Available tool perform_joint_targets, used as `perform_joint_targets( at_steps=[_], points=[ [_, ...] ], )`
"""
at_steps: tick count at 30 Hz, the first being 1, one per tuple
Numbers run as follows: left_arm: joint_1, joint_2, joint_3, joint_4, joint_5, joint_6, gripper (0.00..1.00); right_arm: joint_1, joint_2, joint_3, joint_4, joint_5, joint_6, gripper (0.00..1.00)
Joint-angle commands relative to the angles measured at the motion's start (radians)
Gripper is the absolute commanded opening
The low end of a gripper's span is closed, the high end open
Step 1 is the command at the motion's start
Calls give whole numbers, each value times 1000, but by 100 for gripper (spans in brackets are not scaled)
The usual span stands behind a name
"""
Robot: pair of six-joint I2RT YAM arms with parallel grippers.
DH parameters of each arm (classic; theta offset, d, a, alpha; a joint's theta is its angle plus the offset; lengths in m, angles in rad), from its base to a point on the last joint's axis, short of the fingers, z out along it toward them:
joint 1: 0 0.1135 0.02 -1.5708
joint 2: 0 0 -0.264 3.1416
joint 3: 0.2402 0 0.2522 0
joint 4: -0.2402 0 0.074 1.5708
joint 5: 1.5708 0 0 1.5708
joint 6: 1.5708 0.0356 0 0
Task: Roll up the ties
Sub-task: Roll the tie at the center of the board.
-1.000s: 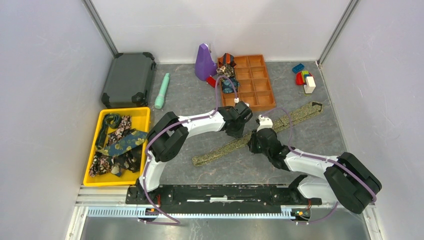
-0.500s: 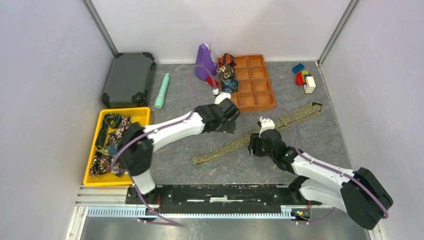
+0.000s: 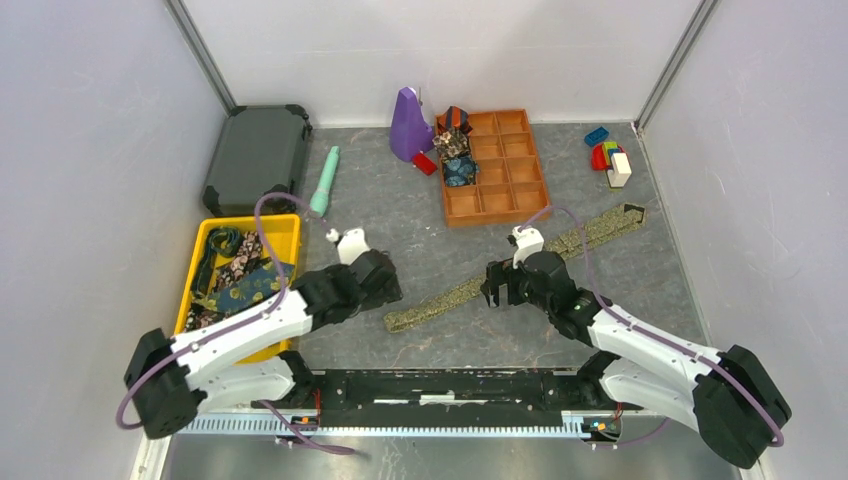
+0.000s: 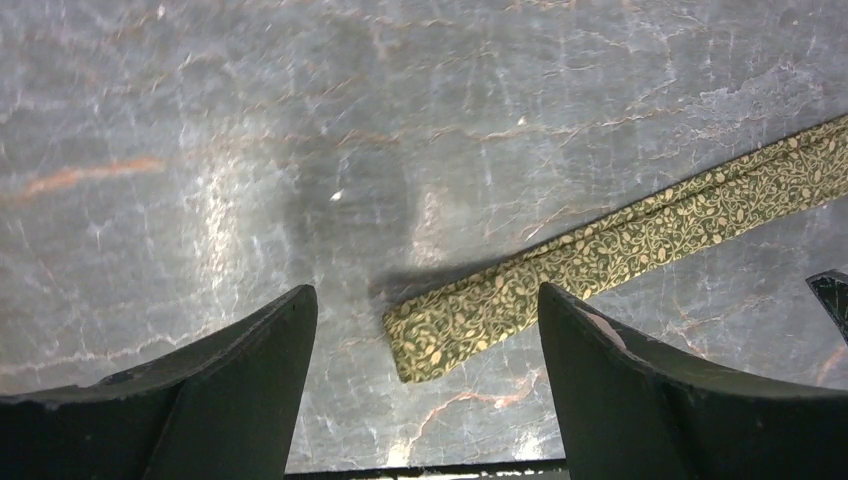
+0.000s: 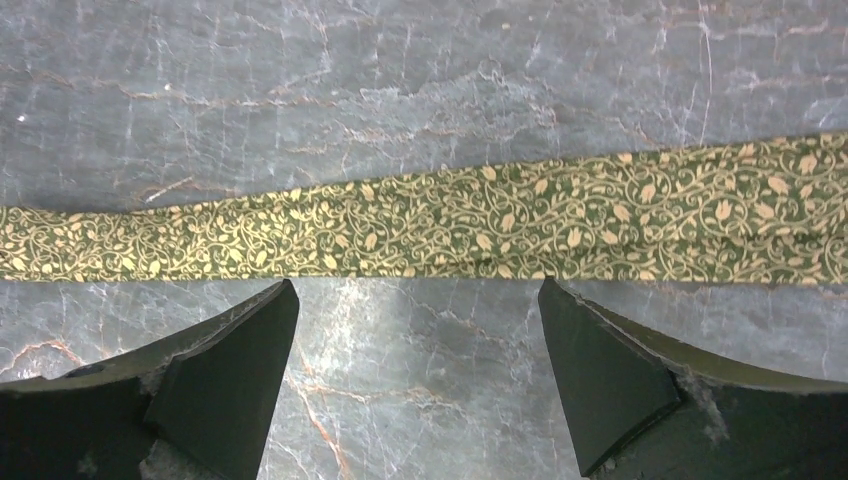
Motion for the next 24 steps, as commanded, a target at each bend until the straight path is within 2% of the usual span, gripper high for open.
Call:
perform_joint_targets(
  at_steps=[1, 11, 17, 24],
  points=[
    [-9, -136, -95, -18, 0, -227, 84, -2, 26, 30, 115, -12, -50, 98],
    [-115, -329, -314, -31, -36, -587, 68, -2, 130, -74, 322, -40, -54, 97],
    [-187, -338, -395, 42, -79, -751, 64, -2, 164, -115, 387, -36, -61, 97],
    [-248, -343, -446, 105, -126, -871, 56, -2, 177, -124, 394, -37, -63, 96]
  ],
)
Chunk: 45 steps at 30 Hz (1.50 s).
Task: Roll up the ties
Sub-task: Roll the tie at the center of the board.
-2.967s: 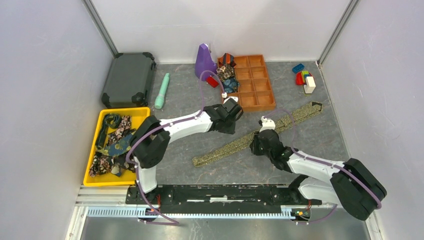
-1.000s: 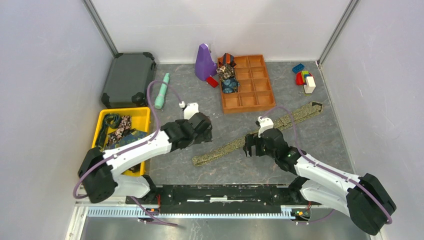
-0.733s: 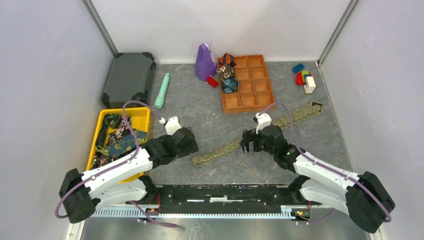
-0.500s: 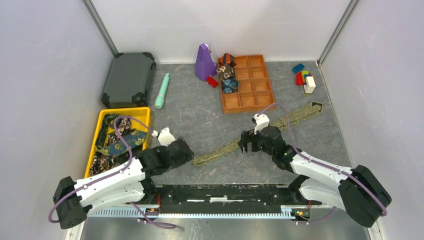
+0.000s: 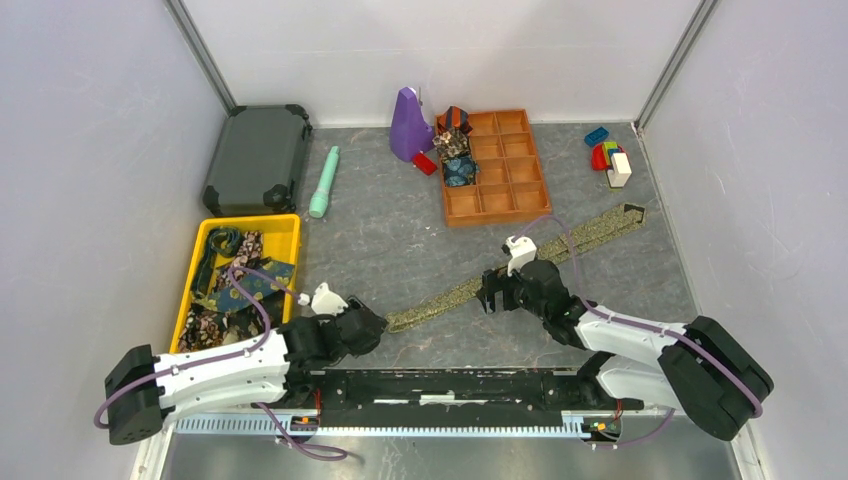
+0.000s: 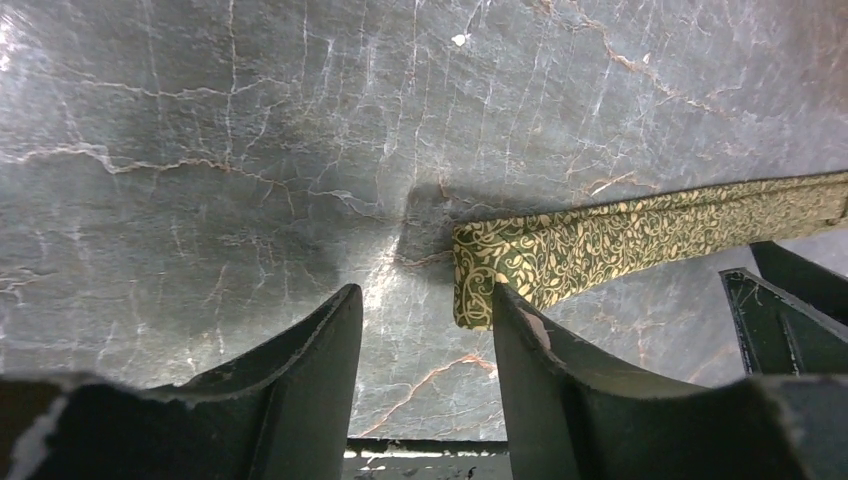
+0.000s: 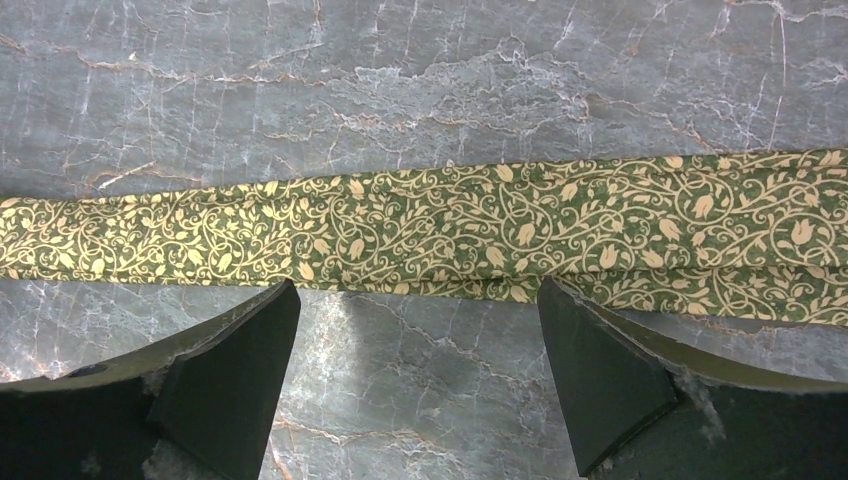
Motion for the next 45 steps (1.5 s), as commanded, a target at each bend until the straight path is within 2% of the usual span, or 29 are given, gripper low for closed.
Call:
perform_joint_targets(
  at_steps=[1, 6, 11, 22, 29, 33, 36, 45],
  points=[
    [-47, -23, -28, 65, -101, -168, 56, -2, 13, -7, 65, -5, -16, 96],
    [-76, -35, -36, 63, -144, -224, 57, -2, 26, -4, 67, -7, -15, 96],
    [-80, -2, -58, 135, -138, -241, 56, -2, 26, -7, 70, -2, -17, 96],
    [-90, 93, -72, 203, -139, -280, 46, -2, 41, -3, 73, -5, -18, 95],
    [-105, 123, -63, 183, -150, -301, 28, -2, 51, -1, 75, -7, -18, 94],
    [-115, 146, -41, 183, -172, -259, 11, -2, 50, -2, 77, -6, -16, 94],
    [-120, 163, -24, 184, -187, -212, 5, -2, 49, -2, 78, -9, -17, 94],
    [-120, 88, 19, 74, -272, -16, 2, -2, -25, -35, 109, -23, -29, 94]
  ],
)
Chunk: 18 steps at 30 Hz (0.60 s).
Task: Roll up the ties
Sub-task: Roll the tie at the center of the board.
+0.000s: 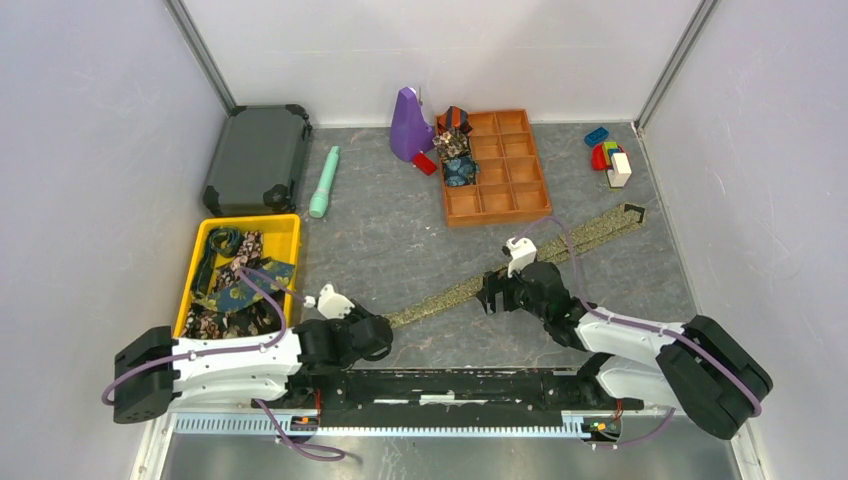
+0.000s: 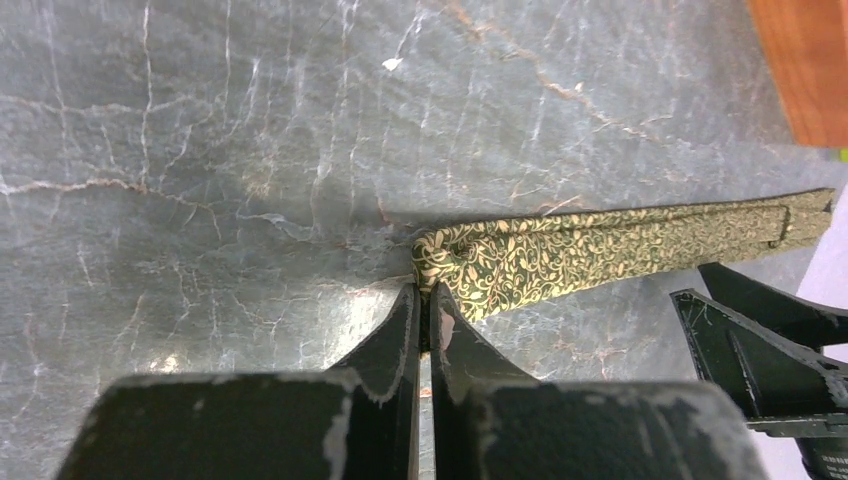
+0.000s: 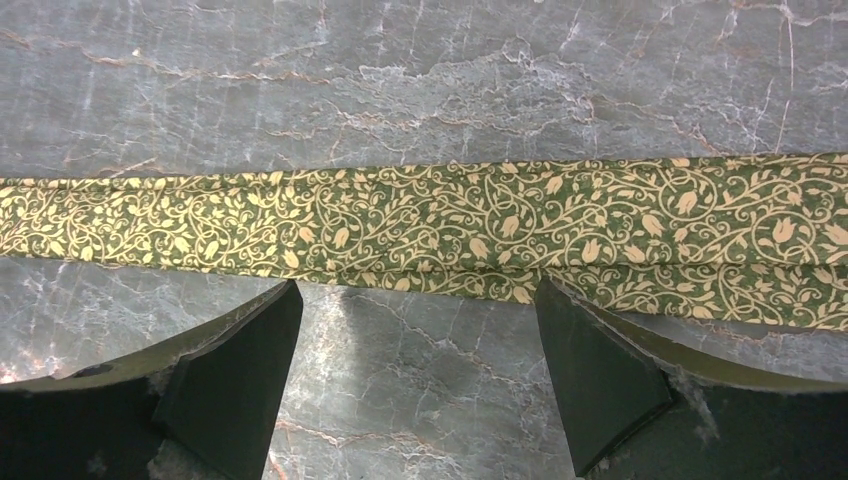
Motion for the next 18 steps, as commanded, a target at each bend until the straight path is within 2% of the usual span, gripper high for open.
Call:
perform_joint_targets(
  at_steps=[1, 6, 10, 18],
  points=[
    [-5, -66, 29, -76, -106, 140, 2, -2, -54, -28, 72, -22, -19, 94],
    [-6, -88, 30, -124, -120, 199, 2, 6, -96, -6, 80, -112, 30, 91],
    [-5, -93, 22, -125, -127, 224, 2, 69, -107, 46, 113, -161, 110, 87],
    [-4, -100, 25, -151, -149, 240, 2, 223, 77, 169, 221, -204, 220, 73]
  ],
)
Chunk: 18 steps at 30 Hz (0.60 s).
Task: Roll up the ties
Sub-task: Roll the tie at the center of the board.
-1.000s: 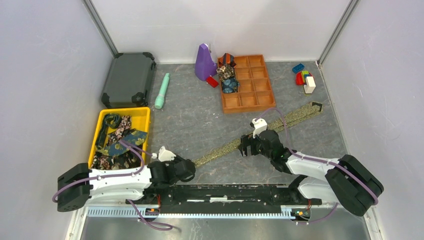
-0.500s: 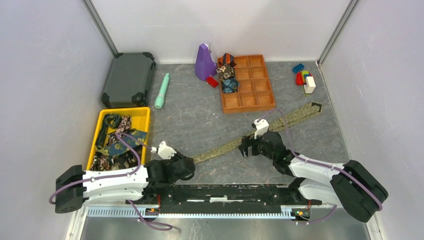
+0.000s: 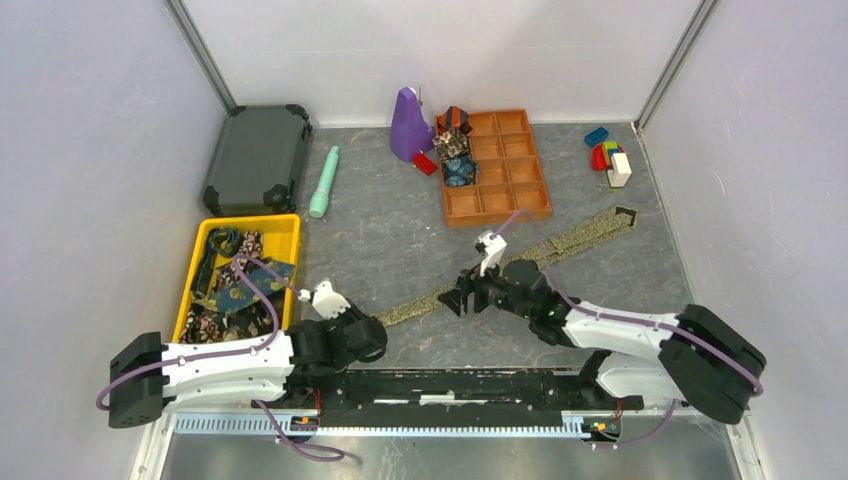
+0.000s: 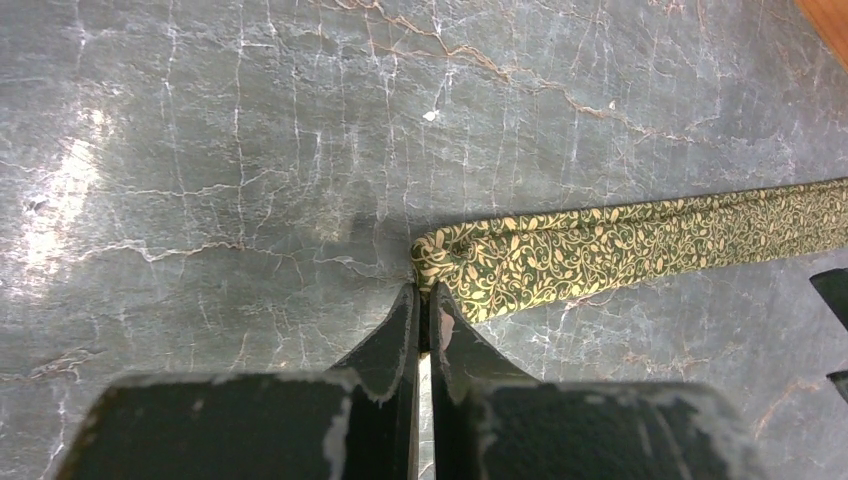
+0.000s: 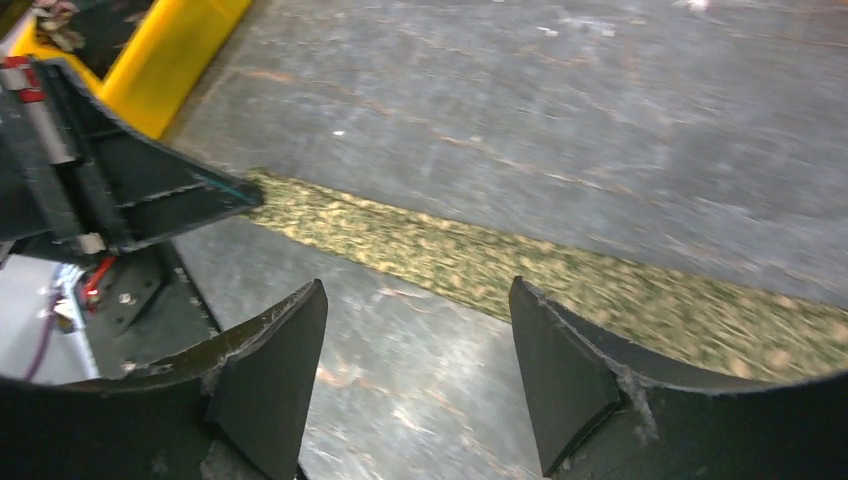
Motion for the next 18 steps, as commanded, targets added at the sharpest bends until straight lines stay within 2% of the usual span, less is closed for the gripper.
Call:
perform_joint_targets(
  at_steps=[1, 4, 10, 14, 18],
  points=[
    [-5, -16, 20, -38, -73, 59, 2, 76, 110, 93, 123, -35, 84, 70],
    [-5, -25, 15, -57, -78, 29, 2, 134, 210, 154, 154, -43, 120, 53],
    [-4, -38, 12, -91, -85, -26, 2, 209, 387, 251, 222, -84, 205, 28],
    [-4, -41, 12, -109, -89, -59, 2, 246, 491, 327, 232, -101, 226, 20],
    [-5, -45, 17, -124, -90, -75, 2, 256, 576, 374, 246, -116, 241, 18]
  ],
)
